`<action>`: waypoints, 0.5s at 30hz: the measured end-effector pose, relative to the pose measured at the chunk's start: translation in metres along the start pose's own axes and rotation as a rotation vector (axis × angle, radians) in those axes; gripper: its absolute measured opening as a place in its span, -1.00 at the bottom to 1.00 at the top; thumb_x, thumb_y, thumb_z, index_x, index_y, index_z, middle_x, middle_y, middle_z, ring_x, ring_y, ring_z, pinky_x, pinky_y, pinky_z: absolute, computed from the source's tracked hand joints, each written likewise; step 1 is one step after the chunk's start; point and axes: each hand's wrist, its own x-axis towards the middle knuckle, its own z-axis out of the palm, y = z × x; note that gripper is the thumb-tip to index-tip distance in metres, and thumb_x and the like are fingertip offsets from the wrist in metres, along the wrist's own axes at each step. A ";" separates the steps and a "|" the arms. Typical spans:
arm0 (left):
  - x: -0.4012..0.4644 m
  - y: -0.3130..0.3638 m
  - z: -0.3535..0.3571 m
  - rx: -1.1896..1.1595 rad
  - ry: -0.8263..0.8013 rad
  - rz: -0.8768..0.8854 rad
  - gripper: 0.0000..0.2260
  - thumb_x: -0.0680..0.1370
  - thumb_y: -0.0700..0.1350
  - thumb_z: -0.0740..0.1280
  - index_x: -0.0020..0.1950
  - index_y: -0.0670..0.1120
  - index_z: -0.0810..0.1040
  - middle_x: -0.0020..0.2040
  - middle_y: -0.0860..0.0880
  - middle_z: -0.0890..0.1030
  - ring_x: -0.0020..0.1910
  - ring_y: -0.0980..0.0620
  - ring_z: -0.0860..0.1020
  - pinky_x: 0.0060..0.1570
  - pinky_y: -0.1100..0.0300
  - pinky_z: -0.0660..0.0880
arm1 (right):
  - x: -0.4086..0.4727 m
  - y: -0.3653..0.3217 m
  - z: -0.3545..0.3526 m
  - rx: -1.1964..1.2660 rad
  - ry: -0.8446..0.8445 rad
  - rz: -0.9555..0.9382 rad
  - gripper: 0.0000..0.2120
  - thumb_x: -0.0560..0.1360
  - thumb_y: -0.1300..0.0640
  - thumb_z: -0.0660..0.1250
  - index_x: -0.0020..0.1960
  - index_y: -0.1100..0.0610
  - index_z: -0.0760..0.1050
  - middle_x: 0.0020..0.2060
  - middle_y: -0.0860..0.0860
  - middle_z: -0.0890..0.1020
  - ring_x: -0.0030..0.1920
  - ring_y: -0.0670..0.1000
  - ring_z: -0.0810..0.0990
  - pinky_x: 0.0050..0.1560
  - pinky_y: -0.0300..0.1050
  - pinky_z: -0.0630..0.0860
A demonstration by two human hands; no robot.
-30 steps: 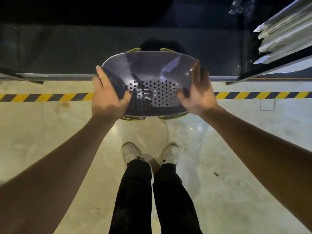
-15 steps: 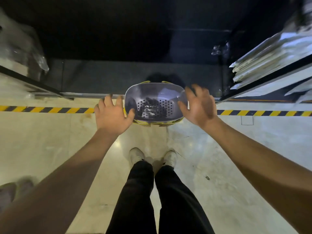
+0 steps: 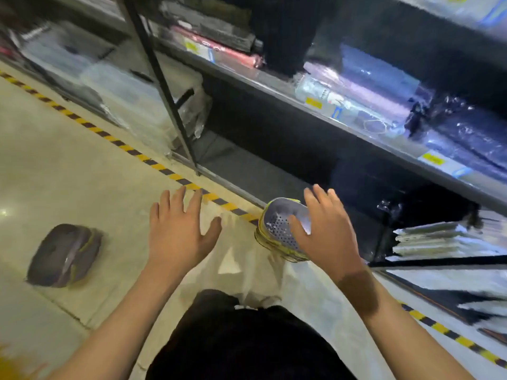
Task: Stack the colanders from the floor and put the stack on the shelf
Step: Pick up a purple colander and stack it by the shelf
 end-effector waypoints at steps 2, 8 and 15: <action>-0.008 -0.031 -0.017 -0.009 0.025 -0.088 -0.33 0.50 0.28 0.12 0.42 -0.15 0.44 0.40 -0.27 0.44 0.37 -0.36 0.32 0.28 -0.25 0.30 | 0.013 -0.034 -0.014 -0.069 -0.004 -0.105 -0.52 0.55 -0.20 0.12 0.28 0.12 0.45 0.26 0.09 0.50 0.23 0.19 0.45 0.24 0.10 0.44; -0.048 -0.130 -0.039 -0.050 0.012 -0.424 -0.31 0.49 0.28 0.15 0.50 -0.12 0.38 0.47 -0.25 0.37 0.47 -0.36 0.23 0.41 -0.24 0.18 | 0.057 -0.138 -0.006 -0.129 -0.101 -0.379 -0.46 0.56 -0.20 0.12 0.38 0.12 0.38 0.37 0.10 0.45 0.34 0.18 0.38 0.31 0.10 0.42; -0.083 -0.228 -0.042 -0.041 0.014 -0.703 -0.34 0.50 0.28 0.20 0.49 -0.08 0.38 0.45 -0.22 0.38 0.48 -0.35 0.22 0.42 -0.23 0.16 | 0.111 -0.279 0.025 -0.202 -0.175 -0.701 -0.36 0.58 -0.28 0.06 0.51 0.11 0.30 0.48 0.10 0.36 0.48 0.18 0.28 0.48 0.09 0.24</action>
